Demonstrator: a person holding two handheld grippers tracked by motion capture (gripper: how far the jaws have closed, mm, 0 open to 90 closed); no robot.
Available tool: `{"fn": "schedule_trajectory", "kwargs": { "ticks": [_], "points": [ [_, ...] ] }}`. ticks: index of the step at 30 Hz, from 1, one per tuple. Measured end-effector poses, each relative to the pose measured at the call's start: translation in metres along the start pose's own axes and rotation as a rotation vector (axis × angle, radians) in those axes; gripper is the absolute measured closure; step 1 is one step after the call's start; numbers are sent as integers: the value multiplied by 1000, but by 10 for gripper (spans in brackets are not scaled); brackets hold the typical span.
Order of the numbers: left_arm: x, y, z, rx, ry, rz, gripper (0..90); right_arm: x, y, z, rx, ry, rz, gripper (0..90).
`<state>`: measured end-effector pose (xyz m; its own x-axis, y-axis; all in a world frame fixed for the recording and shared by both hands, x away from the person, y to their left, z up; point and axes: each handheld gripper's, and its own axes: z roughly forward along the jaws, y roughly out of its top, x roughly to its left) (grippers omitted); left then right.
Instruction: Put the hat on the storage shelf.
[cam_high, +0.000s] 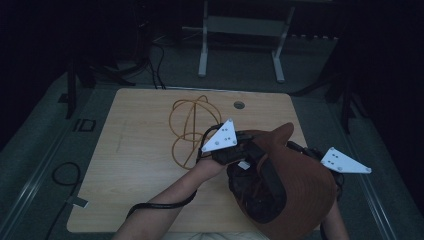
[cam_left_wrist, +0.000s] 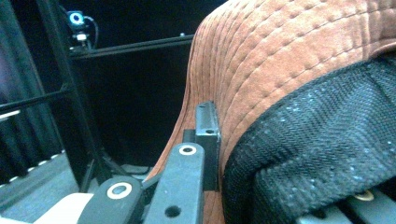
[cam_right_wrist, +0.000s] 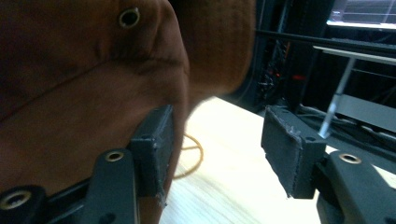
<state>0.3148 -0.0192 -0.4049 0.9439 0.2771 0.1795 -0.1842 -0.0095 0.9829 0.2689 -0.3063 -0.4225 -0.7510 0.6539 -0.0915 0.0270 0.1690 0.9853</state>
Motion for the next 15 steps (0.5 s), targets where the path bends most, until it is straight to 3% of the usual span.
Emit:
{"fn": "schedule_trajectory", "kwargs": {
  "ticks": [7, 9, 15],
  "points": [
    [-3, -4, 4, -17, -34, 11, 869, 15, 3, 23, -59, 74, -20, 419],
    [-5, -4, 6, -20, -19, 8, 869, 17, 3, 27, -73, 79, -20, 416],
    [-7, -3, 11, -12, 9, 18, 865, 16, 2, 31, -94, 81, 40, 446]
  ]
}}
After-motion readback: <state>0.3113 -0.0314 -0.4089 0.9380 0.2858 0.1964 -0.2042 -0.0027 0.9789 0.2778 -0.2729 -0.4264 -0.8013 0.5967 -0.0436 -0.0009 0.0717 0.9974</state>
